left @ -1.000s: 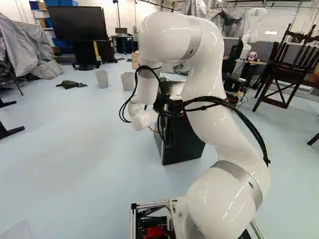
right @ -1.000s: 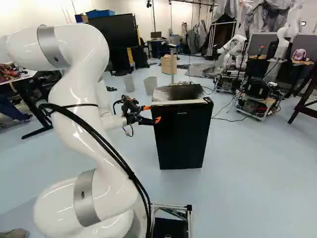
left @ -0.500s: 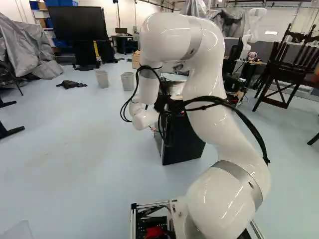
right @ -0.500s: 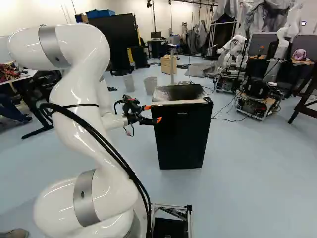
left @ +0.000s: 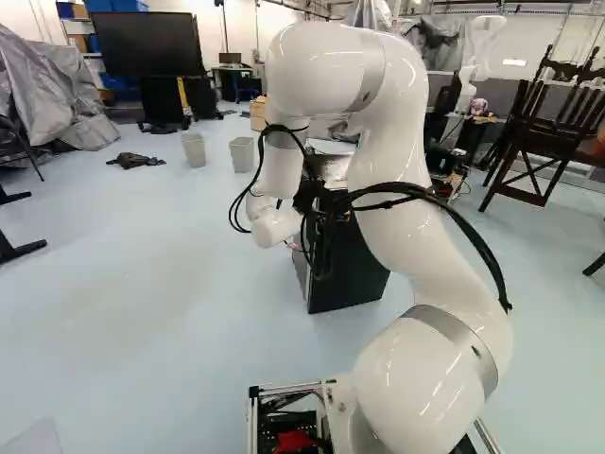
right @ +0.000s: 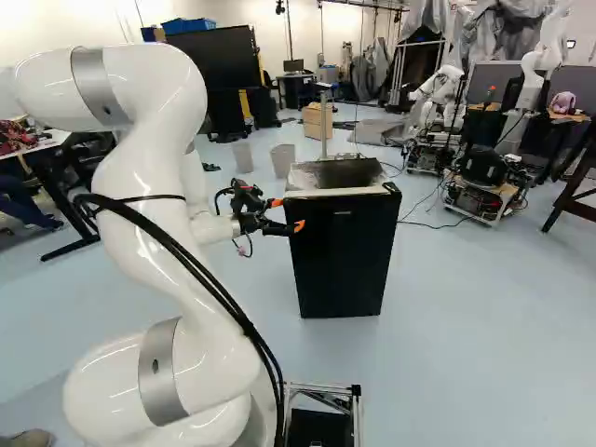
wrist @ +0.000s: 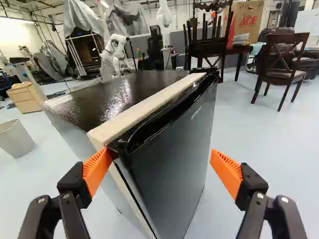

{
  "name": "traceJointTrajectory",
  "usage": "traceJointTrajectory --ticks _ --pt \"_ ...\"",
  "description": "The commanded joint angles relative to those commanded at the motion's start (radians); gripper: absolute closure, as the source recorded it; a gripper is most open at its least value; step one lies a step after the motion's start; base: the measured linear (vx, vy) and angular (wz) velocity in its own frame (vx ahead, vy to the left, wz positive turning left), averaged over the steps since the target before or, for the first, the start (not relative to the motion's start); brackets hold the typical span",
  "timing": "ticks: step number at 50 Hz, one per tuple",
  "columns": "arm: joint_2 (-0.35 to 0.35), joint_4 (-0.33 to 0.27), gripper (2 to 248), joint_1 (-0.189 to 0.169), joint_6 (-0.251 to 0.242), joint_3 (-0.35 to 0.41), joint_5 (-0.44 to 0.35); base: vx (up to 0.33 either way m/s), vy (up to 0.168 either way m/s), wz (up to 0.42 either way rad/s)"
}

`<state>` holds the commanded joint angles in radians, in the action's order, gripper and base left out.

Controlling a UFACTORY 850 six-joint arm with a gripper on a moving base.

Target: Grab a drink from the fridge

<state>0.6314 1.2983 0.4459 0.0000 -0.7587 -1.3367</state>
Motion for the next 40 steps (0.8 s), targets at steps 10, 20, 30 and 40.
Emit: traceJointTrajectory --ticks 10,20,30,40 --pt "-0.008 0.000 3 0.004 0.000 0.014 0.000 0.000 0.000 0.000" --pt "-0.016 0.000 3 0.008 0.000 0.029 0.000 0.000 0.000 0.000" --pt "-0.024 0.000 3 0.012 0.000 0.045 0.000 0.000 0.000 0.000" --pt "-0.033 0.000 3 0.017 0.000 0.061 0.000 0.000 0.000 0.000"
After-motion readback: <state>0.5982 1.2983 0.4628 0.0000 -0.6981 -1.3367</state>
